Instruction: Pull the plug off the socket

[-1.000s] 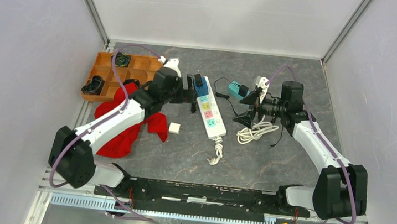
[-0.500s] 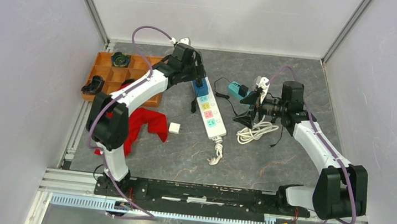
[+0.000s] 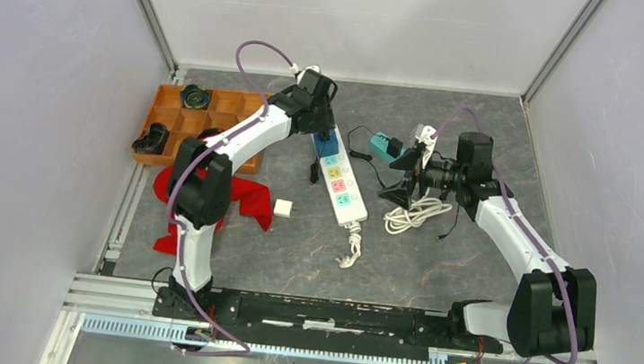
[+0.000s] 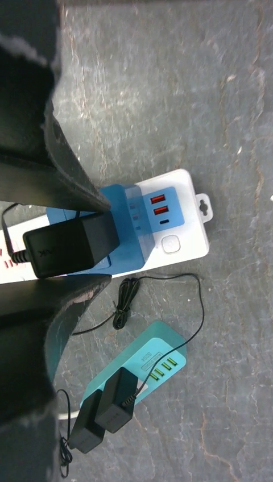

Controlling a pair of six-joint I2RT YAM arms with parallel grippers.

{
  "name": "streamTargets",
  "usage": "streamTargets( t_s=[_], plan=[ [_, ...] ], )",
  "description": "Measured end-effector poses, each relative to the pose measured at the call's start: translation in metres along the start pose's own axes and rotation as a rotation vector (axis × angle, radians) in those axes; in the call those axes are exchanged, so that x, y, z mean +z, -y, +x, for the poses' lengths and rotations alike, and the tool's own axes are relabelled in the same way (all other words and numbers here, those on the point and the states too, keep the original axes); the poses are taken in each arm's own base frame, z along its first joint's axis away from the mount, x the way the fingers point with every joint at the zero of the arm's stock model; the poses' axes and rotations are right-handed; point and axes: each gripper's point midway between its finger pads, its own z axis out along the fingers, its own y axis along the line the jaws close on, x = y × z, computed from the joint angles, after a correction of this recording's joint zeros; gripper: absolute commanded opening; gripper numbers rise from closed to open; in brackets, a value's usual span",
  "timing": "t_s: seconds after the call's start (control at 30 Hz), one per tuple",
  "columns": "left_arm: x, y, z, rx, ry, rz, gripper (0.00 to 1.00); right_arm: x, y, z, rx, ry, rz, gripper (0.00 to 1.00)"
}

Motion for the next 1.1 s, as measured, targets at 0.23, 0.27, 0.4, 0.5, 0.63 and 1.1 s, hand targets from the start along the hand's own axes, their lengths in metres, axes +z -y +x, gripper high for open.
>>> streamTargets(
  t_s=[0.23, 0.27, 0.4, 0.5, 0.63, 1.1],
  plan=[
    [0.005, 0.006, 0.009, 0.007, -0.022, -0.009, 0.02, 0.000, 0.000, 0.001, 0.006, -0.003, -0.002, 0.98],
    [0.005, 0.005, 0.009, 0.008, -0.024, -0.011, 0.02, 0.001, 0.000, 0.002, 0.009, -0.003, -0.003, 0.98],
    [0.003, 0.006, 0.009, 0.006, -0.018, -0.003, 0.02, 0.004, -0.001, 0.003, 0.046, 0.012, -0.021, 0.98],
    [-0.003, 0.005, 0.015, 0.003, -0.017, 0.026, 0.02, 0.009, -0.001, 0.008, 0.110, 0.037, -0.034, 0.98],
    [-0.018, 0.005, 0.031, -0.003, -0.031, 0.109, 0.02, 0.019, 0.002, 0.018, 0.204, 0.044, -0.032, 0.98],
    [-0.040, 0.027, 0.050, 0.034, -0.056, 0.322, 0.02, 0.082, 0.030, -0.009, -0.550, 0.023, -0.155, 0.98]
  ],
)
